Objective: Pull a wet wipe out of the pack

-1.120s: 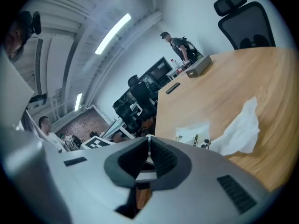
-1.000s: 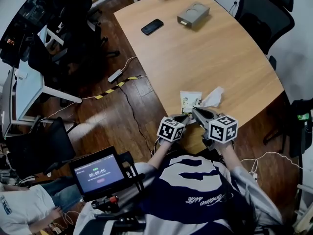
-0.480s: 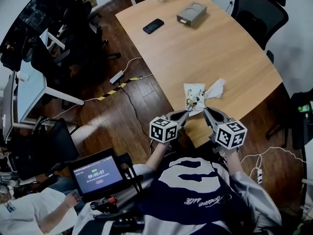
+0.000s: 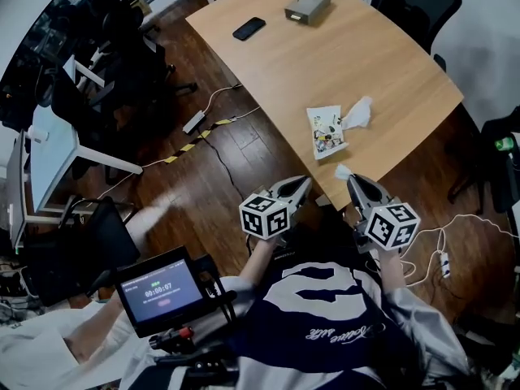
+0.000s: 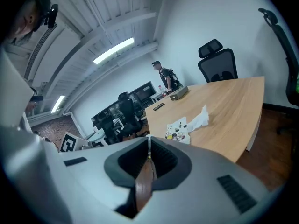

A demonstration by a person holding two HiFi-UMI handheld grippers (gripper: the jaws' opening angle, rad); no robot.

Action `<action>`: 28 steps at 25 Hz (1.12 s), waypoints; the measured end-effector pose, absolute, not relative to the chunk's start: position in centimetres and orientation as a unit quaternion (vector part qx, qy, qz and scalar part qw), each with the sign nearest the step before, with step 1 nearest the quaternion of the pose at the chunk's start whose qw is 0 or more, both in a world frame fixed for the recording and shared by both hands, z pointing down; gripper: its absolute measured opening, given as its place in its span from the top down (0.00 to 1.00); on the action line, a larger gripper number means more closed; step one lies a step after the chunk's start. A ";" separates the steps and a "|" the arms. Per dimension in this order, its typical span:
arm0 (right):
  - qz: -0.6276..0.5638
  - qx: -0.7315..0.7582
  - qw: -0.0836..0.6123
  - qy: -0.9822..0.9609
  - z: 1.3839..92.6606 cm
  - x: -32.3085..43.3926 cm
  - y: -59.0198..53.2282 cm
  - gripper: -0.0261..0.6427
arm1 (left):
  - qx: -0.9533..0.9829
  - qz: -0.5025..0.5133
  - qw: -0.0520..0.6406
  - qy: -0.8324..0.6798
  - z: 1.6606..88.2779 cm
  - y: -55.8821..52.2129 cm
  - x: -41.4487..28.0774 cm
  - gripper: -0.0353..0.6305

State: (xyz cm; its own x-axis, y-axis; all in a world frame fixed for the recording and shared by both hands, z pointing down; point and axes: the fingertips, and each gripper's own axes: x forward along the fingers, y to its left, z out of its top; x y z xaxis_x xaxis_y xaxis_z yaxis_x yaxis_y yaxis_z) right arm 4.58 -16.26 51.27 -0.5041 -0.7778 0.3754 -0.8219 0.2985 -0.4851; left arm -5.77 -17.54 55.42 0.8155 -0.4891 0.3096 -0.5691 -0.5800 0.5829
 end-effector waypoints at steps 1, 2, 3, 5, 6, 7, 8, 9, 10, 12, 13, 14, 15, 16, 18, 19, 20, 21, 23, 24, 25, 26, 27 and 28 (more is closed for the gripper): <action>0.322 0.500 0.033 -0.803 51.2 4.7 -15.5 0.94 | 0.887 0.057 0.348 -0.297 55.3 -16.9 -5.8 0.94; 0.322 0.503 0.032 -0.801 51.1 4.9 -14.7 0.94 | 0.888 0.055 0.348 -0.296 55.3 -16.3 -5.8 0.94; 0.321 0.506 0.030 -0.800 51.0 5.0 -14.1 0.94 | 0.888 0.053 0.348 -0.295 55.2 -15.8 -5.7 0.94; 0.318 0.510 0.026 -0.799 50.8 5.4 -13.0 0.94 | 0.889 0.051 0.347 -0.293 55.0 -14.7 -5.5 0.94; 0.317 0.512 0.024 -0.798 50.7 5.6 -12.5 0.94 | 0.890 0.051 0.346 -0.292 54.9 -14.3 -5.3 0.94; 0.317 0.513 0.023 -0.798 50.7 5.8 -12.0 0.94 | 0.891 0.051 0.344 -0.291 54.7 -13.8 -5.2 0.94; 0.317 0.513 0.021 -0.798 50.6 6.0 -11.5 0.94 | 0.892 0.051 0.341 -0.292 54.6 -13.3 -5.0 0.94; 0.316 0.513 0.019 -0.798 50.5 6.2 -11.0 0.94 | 0.893 0.050 0.339 -0.293 54.3 -12.8 -4.9 0.94; 0.316 0.513 0.017 -0.798 50.4 6.4 -10.6 0.94 | 0.893 0.048 0.337 -0.295 54.0 -12.4 -4.8 0.94; 0.314 0.512 0.012 -0.799 50.1 6.9 -9.6 0.94 | 0.893 0.042 0.332 -0.301 53.4 -11.5 -4.5 0.94; 0.313 0.511 0.010 -0.800 50.0 7.2 -9.1 0.94 | 0.893 0.039 0.330 -0.304 53.1 -11.0 -4.3 0.94; 0.311 0.510 0.008 -0.802 49.8 7.6 -8.4 0.94 | 0.893 0.036 0.328 -0.307 52.8 -10.3 -4.0 0.94; 0.308 0.509 0.006 -0.804 49.6 8.0 -7.6 0.94 | 0.893 0.033 0.326 -0.310 52.6 -9.6 -3.5 0.94; 0.306 0.507 0.004 -0.806 49.5 8.5 -6.7 0.94 | 0.893 0.029 0.324 -0.312 52.3 -8.7 -3.0 0.94; 0.304 0.505 0.003 -0.808 49.3 9.4 -4.4 0.94 | 0.891 0.022 0.323 -0.317 51.9 -6.6 -2.0 0.94; 0.304 0.505 0.003 -0.808 49.3 10.0 -3.1 0.94 | 0.891 0.019 0.324 -0.319 51.7 -5.4 -1.5 0.94; 0.305 0.506 0.002 -0.806 49.3 10.5 -1.8 0.94 | 0.890 0.017 0.325 -0.319 51.5 -4.2 -0.9 0.94; 0.307 0.508 0.001 -0.805 49.3 11.1 -0.5 0.94 | 0.890 0.015 0.326 -0.318 51.4 -3.0 -0.3 0.94; 0.311 0.510 -0.004 -0.802 49.3 12.2 1.7 0.94 | 0.891 0.017 0.327 -0.315 51.2 -0.4 0.9 0.94; 0.312 0.511 -0.008 -0.801 49.3 12.7 2.8 0.94 | 0.891 0.019 0.327 -0.314 51.2 0.9 1.5 0.94; 0.314 0.511 -0.011 -0.800 49.3 13.3 3.8 0.94 | 0.892 0.022 0.327 -0.312 51.1 2.3 2.1 0.94; 0.316 0.512 -0.013 -0.799 49.2 13.7 4.9 0.94 | 0.892 0.027 0.328 -0.310 51.1 3.7 2.6 0.94; 0.317 0.512 -0.016 -0.798 49.1 14.2 6.0 0.94 | 0.892 0.032 0.328 -0.310 51.1 5.1 3.1 0.94; 0.319 0.511 -0.020 -0.798 49.1 14.6 7.1 0.94 | 0.892 0.037 0.328 -0.310 51.1 6.5 3.5 0.94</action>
